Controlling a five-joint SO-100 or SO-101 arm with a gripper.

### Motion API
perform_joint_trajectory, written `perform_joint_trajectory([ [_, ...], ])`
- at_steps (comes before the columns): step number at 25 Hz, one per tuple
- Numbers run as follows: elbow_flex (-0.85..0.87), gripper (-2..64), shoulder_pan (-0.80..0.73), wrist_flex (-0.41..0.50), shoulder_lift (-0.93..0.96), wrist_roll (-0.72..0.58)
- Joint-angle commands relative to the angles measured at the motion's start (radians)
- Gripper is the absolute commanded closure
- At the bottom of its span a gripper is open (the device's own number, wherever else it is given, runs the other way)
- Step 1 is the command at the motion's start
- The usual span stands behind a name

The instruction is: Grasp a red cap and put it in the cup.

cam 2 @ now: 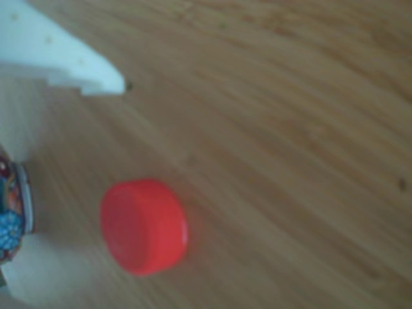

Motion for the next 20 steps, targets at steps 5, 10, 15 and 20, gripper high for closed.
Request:
perform_joint_trajectory([
  [5, 0.015, 13.2, -0.005, -0.031, 0.054, 0.005],
  [10, 0.025, 13.2, -0.018, -0.054, 0.041, 0.005],
  [15, 0.011, 13.2, -0.046, -0.074, 0.040, 0.026],
  [20, 0.009, 13.2, -0.055, -0.069, 0.054, 0.032],
])
